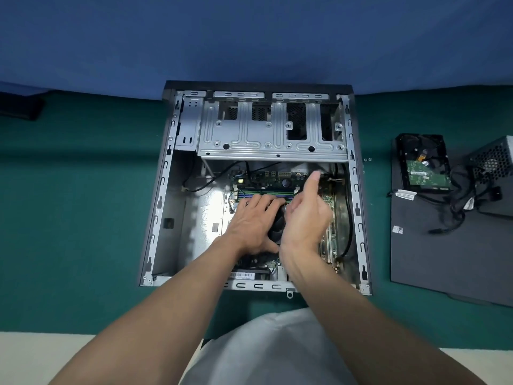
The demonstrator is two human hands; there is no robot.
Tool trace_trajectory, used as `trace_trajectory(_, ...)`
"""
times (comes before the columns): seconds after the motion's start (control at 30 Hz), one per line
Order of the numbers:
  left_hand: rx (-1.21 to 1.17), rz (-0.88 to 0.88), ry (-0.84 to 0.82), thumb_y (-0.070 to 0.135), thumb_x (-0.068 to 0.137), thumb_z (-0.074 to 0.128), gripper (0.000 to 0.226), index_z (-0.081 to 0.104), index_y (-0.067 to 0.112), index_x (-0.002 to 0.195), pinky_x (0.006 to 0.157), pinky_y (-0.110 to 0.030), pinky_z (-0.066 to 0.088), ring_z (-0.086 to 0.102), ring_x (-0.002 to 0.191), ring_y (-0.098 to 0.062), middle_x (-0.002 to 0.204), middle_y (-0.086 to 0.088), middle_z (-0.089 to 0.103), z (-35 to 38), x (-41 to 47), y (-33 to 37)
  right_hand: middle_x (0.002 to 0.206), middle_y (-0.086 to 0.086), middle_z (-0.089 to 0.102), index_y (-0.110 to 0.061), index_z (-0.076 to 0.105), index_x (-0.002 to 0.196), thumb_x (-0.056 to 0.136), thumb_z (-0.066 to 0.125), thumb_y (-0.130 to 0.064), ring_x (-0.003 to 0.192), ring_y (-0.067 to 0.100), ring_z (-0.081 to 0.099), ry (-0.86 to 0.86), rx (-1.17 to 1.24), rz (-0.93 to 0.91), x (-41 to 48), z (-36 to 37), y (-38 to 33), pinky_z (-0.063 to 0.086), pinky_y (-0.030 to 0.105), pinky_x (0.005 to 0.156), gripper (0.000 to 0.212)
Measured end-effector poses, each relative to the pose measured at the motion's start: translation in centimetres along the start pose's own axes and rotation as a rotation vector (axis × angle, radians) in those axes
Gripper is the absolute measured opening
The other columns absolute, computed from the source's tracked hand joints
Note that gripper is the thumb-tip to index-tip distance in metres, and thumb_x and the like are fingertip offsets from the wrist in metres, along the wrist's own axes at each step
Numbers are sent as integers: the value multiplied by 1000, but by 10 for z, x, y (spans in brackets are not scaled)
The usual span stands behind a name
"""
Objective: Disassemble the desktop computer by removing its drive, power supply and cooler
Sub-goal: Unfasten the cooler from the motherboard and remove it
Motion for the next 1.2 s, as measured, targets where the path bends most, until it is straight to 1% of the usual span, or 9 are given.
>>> trace_trajectory(0.2,-30,-26,-43,50,68,78,98,26,20,145,112,-39,13,21,134,-20,147,-2,27,6,2,-2,39,-6,25,-24,37,40,87,46,-63,43,21,17,-1065,-335,42,-7,59,-5,24,26,47,62)
trace_trajectory(0.27,-14,-35,-59,51,68,79,102,23,20,147,112,-39,13,21,135,-21,150,-2,26,7,2,-2,39,-5,27,-23,38,41,93,49,-53,40,19,19,-939,-361,64,14,53,-12,24,26,47,60)
trace_trajectory(0.43,-17,-33,-44,51,66,80,108,19,23,150,111,-38,15,24,132,-20,148,0,29,5,3,-3,48,-4,40,-20,35,51,93,39,-61,49,16,37,92,-391,-143,30,-23,-32,33,34,53,59)
trace_trajectory(0.5,-16,-19,-31,52,66,79,106,20,22,150,110,-38,17,25,131,-19,147,0,30,3,2,-2,42,-8,36,-21,35,47,89,39,-67,43,8,31,189,-320,-111,15,-27,-22,27,30,50,63)
trace_trajectory(0.73,-2,-17,-31,51,67,79,102,22,20,146,109,-38,17,24,127,-19,145,0,28,5,1,-2,40,-4,32,-23,41,40,89,55,-52,40,16,25,-790,-305,-39,8,44,-9,23,27,46,59)
trace_trajectory(0.87,-11,-24,-36,52,66,80,105,19,22,146,108,-36,16,24,128,-20,145,0,29,7,3,-3,58,-5,55,-21,53,65,94,42,-55,54,13,49,-751,-1144,-322,27,34,-29,36,30,58,47)
trace_trajectory(0.93,-24,-28,-40,52,66,80,106,19,23,148,108,-36,15,24,129,-20,145,0,29,8,3,-3,50,-2,55,-18,50,62,94,39,-59,49,14,51,-812,-1469,-179,28,23,-24,40,24,53,53)
trace_trajectory(1.03,-45,-33,-47,51,66,81,109,17,24,149,110,-37,14,24,131,-19,146,1,29,8,3,-4,39,-2,52,-10,53,73,99,44,-30,30,9,39,-941,-1504,365,12,-7,-6,26,11,35,34)
trace_trajectory(1.2,-22,-18,-34,51,66,80,108,17,22,150,109,-37,16,25,130,-20,145,0,30,6,3,-2,66,3,52,-7,55,74,93,44,-13,57,16,48,-956,-1751,-18,4,22,-19,36,23,47,22)
Point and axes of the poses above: each hand's wrist, its own x-axis towards the middle knuckle, its own z-axis out of the palm, y = z × x, the point moved 10 cm from there along x, towards the middle knuckle
